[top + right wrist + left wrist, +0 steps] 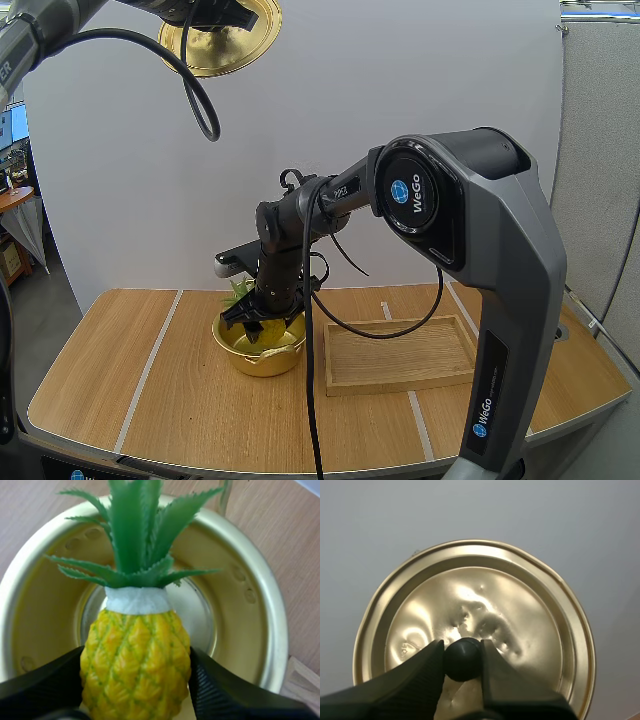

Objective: Open the pot, put the pineapple inside, and close it

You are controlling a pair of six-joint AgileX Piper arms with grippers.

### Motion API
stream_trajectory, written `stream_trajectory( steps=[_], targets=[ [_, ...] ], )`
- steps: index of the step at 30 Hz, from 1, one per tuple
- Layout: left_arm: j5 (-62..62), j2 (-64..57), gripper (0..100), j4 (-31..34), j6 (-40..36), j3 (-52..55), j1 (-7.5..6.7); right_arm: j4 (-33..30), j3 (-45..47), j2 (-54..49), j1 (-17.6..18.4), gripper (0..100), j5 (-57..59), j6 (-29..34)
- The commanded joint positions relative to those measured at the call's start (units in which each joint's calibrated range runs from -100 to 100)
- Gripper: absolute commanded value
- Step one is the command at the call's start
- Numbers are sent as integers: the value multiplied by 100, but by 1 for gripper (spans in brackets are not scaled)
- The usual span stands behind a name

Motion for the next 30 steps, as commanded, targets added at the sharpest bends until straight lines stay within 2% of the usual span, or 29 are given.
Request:
stream_trajectory(
  steps=[1, 13, 16, 17, 19, 20, 21, 22, 23, 30],
  targets=[
    [-178, -19, 0, 50, -14, -58, -21, 66, 232, -40, -23, 0, 196, -1],
    [-178, -19, 0, 50, -14, -58, -21, 67, 438, -40, -23, 0, -31, -37],
    [-178, -19, 0, 50, -14, -58, -21, 242, 438, -40, -23, 0, -31, -230],
    [-178, -19, 0, 50, -14, -58, -21, 311, 438, -40, -23, 6, -31, -306],
    [-178, -19, 0, 50, -14, -58, -21, 311, 438, -53, -23, 31, -31, -306],
    [-178, -19, 0, 50, -14, -58, -21, 311, 438, -53, -23, 58, -31, -306],
    [-178, -19, 0, 50, -14, -58, -21, 288, 438, -53, -23, 66, -50, -306],
    [-178, -19, 0, 50, -14, -58, -21, 253, 438, -53, -23, 88, -50, -306],
    [-178, -19, 0, 50, -14, -58, -21, 253, 407, -53, -23, 100, -61, -296],
    [-178, -19, 0, 50, -14, -58, -21, 303, 404, -340, -23, 100, -123, -296]
  ],
)
